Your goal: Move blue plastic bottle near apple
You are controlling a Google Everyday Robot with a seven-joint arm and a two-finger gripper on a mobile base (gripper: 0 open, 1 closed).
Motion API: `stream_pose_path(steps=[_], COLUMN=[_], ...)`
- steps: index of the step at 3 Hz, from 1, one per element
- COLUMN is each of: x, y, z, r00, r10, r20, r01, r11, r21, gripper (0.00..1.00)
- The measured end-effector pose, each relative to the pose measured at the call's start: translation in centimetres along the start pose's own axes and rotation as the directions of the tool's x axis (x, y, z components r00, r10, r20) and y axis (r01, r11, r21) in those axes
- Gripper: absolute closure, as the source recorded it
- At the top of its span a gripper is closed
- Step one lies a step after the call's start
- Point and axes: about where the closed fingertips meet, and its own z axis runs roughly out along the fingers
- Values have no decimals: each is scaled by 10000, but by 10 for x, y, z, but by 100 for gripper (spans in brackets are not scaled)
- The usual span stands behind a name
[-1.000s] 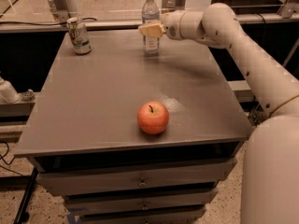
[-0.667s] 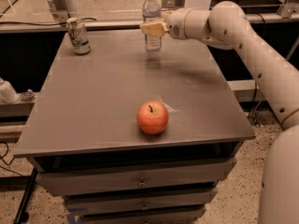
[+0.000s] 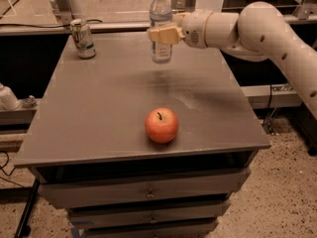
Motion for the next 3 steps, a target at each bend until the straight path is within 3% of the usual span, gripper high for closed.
stream_pose_path(steps=[2, 3], x=[16, 27], y=[75, 101], z=[-33, -45], r00=[9991, 9983], r10=[291, 278], r20=[-293, -511], r01=[-306, -317], r11=[9982, 9965], r21=[-523, -768], gripper=[100, 100])
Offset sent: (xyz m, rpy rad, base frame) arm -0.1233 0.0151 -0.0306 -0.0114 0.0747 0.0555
